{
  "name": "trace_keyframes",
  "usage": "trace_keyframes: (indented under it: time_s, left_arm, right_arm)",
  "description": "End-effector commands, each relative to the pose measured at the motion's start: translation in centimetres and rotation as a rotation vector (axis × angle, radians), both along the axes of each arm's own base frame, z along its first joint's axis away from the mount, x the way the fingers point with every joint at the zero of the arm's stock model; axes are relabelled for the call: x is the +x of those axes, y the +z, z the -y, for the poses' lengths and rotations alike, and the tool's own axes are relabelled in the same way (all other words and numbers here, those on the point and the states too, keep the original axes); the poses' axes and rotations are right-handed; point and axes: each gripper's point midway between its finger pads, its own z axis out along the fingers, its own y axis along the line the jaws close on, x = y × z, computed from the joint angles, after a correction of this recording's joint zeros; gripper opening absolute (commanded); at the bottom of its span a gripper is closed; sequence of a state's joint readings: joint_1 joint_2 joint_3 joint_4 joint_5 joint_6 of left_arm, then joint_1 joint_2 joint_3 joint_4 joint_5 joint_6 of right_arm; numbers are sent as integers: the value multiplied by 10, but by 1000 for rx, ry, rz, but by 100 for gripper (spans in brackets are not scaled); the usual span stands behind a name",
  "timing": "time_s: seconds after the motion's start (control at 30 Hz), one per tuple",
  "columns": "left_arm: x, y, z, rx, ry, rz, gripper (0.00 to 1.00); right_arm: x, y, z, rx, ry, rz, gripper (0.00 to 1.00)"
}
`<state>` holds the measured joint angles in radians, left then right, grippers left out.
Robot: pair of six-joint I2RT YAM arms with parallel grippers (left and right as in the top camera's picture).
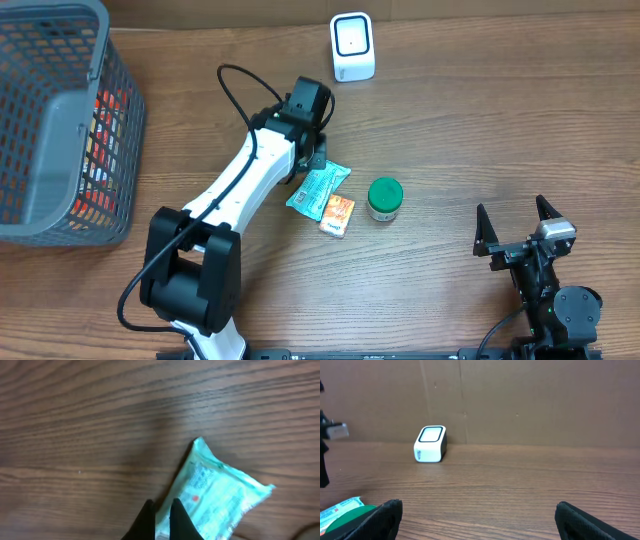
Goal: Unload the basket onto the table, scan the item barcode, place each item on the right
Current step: 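Lower the packets onto the table beside the green-lid jar and release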
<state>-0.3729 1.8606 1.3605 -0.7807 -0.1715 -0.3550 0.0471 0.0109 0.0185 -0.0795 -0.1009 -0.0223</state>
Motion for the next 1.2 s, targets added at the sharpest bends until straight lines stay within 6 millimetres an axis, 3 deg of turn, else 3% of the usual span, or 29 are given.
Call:
trace_keyframes:
  time_s: [0.0, 0.13, 0.57, 0.77, 1.17]
  left_arm:
    - [-7, -30, -5, 41, -19, -37, 4]
    - [-11, -44, -5, 41, -22, -57, 4]
    - [-31, -50, 4, -19, -39, -148, 11]
    - [-51, -52, 28, -157, -75, -245, 11]
    - [-94, -54, 27, -112, -62, -403, 15]
  right_arm:
    - [0, -2, 0, -1, 2, 1, 100]
    - [0, -2, 0, -1, 2, 1, 100]
    - [0, -2, 0, -1, 2, 1, 100]
    - [0, -2, 0, -1, 2, 1, 100]
    - [0, -2, 0, -1, 2, 1, 100]
